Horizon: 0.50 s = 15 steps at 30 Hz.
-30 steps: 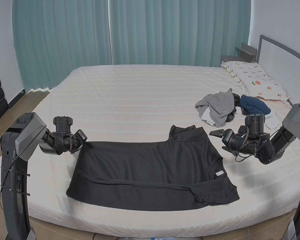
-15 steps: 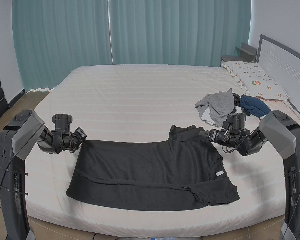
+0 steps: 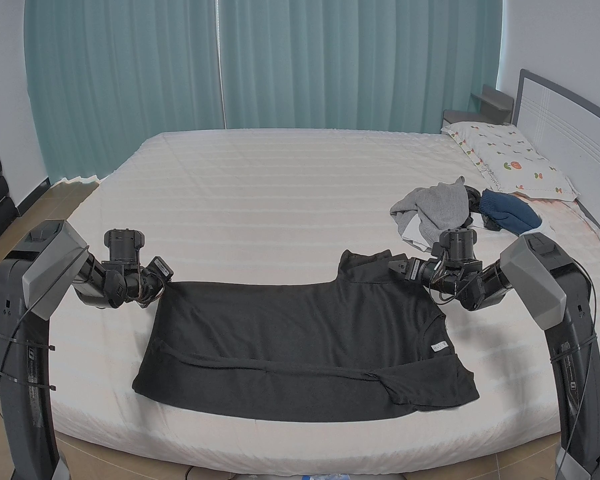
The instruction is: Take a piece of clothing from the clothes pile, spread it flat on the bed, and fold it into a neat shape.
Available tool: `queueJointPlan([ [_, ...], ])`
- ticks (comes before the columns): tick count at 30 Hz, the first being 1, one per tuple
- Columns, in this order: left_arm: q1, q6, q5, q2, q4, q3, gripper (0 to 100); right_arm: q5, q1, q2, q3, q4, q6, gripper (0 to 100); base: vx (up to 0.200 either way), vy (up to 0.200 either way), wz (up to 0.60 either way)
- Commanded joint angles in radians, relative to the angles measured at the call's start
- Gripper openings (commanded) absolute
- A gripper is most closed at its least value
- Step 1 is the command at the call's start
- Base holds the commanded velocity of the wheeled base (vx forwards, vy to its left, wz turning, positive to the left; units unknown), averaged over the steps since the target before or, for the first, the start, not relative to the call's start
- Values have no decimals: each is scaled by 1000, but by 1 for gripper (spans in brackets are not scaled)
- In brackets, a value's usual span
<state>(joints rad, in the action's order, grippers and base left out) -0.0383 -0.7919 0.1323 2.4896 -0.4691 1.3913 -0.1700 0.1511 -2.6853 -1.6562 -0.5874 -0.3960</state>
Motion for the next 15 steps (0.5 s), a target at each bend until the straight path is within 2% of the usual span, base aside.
queueJointPlan([
  [1,0,0,0,-1,0,0,0,0,-1,-18,-19,1,-4,0,0,0,0],
  [9,0,0,-2,-12,0,-1,0,0,-13,25,15,24,-29,0,0,0,0],
  [10,0,2,-3,-26,3,-3,0,-3,-18,58,47,20,-64,0,0,0,0],
  [15,-2,7,-3,-55,3,-17,0,-8,-28,136,124,-5,-118,0,0,0,0],
])
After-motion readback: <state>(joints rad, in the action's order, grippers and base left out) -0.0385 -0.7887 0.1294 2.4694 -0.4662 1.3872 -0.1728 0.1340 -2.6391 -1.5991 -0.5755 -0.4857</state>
